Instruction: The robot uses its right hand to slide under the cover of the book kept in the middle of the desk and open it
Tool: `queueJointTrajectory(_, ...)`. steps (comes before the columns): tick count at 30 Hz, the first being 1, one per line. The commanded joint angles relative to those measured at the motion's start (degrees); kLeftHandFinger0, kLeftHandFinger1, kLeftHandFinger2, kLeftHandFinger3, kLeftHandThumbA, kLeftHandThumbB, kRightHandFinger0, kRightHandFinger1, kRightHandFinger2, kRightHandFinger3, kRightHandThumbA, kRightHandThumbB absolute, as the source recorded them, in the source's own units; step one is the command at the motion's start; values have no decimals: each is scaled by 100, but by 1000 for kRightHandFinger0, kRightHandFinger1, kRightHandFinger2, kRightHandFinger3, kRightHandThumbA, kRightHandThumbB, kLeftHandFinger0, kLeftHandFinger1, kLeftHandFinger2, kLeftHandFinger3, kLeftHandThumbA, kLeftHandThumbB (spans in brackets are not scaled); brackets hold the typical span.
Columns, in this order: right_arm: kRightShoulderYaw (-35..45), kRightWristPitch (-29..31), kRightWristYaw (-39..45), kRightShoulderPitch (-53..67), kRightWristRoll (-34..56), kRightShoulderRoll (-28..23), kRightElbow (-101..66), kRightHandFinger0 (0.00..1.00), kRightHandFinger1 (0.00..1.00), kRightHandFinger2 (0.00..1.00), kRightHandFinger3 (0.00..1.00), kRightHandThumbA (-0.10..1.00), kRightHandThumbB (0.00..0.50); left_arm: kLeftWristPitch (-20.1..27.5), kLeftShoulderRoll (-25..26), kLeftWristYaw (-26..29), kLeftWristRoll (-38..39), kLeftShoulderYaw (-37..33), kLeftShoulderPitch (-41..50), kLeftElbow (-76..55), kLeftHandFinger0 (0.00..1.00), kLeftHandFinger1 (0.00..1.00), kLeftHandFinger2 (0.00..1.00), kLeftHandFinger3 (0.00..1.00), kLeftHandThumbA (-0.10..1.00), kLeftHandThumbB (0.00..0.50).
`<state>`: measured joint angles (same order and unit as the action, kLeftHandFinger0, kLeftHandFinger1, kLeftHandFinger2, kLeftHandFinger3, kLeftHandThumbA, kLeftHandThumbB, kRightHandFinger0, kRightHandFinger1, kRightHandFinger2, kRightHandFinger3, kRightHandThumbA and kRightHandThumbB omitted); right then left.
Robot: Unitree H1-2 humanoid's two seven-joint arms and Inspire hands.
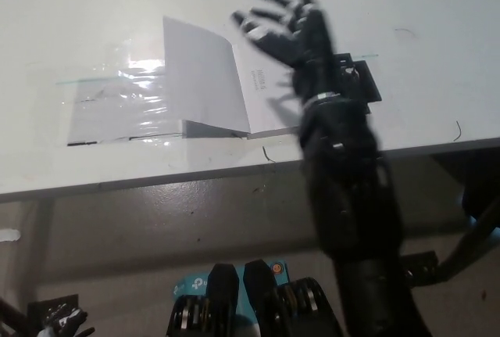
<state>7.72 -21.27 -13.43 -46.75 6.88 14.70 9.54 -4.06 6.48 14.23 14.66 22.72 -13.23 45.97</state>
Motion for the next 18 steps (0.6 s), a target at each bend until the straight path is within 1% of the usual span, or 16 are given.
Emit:
queueJointTrajectory(1,333,-566,213,55,609,-219,-545,378,629,758,980,810,97,123,55,113,31,60,-130,-29,559,556,680,677,827,69)
queueJointTrajectory(2,412,-494,319,191,648,-383,-581,400,659,791,1000,823,83,217,34,116,58,88,-130,1,526,549,687,690,819,55)
queueJointTrajectory(3,454,-451,335,296,654,-461,-658,419,686,839,1000,836,63,229,37,139,58,99,-148,31,428,508,660,668,788,42)
queueJointTrajectory(4,513,-370,360,430,652,-582,-751,427,697,859,1000,843,58,254,39,175,65,119,-188,90,383,490,649,657,772,37)
queueJointTrajectory(5,551,-357,332,508,626,-649,-807,432,702,862,1000,851,64,259,49,111,65,98,-168,75,448,526,669,680,785,34)
queueJointTrajectory(6,748,-268,347,748,754,-806,-954,474,722,878,1000,850,82,239,49,87,47,71,-135,20,463,534,687,690,790,34)
queueJointTrajectory(7,759,-263,346,765,780,-829,-966,478,724,879,1000,850,83,243,48,88,51,69,-138,23,464,534,689,691,791,34)
queueJointTrajectory(8,877,-291,296,864,867,-855,-1064,494,721,858,1000,831,112,200,50,79,44,53,-123,-15,468,537,694,695,798,29)
queueJointTrajectory(9,1010,-265,259,1062,919,-910,-1235,473,689,833,1000,810,147,287,37,104,74,91,-148,55,420,499,668,677,766,39)
queueJointTrajectory(10,1103,-226,250,1252,952,-970,-1397,482,690,818,1000,812,143,290,23,103,84,96,-137,27,415,492,657,659,755,50)
queueJointTrajectory(12,1173,-182,252,1439,979,-1021,-1575,535,736,848,1000,827,117,164,29,203,-6,43,-131,-6,370,461,631,630,790,59)
queueJointTrajectory(13,1299,-155,175,1543,1053,-1006,-1659,561,746,850,1000,810,122,157,12,215,12,59,-118,-40,366,463,630,625,776,67)
queueJointTrajectory(14,1388,-92,146,1683,1069,-1043,-1723,587,759,861,1000,808,110,182,12,133,27,42,-80,-71,439,507,644,632,794,66)
queueJointTrajectory(15,1477,0,99,1790,1061,-1056,-1742,583,768,865,1000,800,101,144,-6,184,48,73,-77,-111,417,485,629,618,773,72)
queueJointTrajectory(17,1656,231,23,2003,1020,-1112,-1675,591,775,875,1000,808,101,89,-33,225,81,109,-39,-213,483,521,652,662,755,58)
queueJointTrajectory(18,1855,386,0,2118,1122,-1132,-1563,660,844,933,1000,818,66,83,-48,210,150,159,-44,-221,514,536,672,699,745,41)
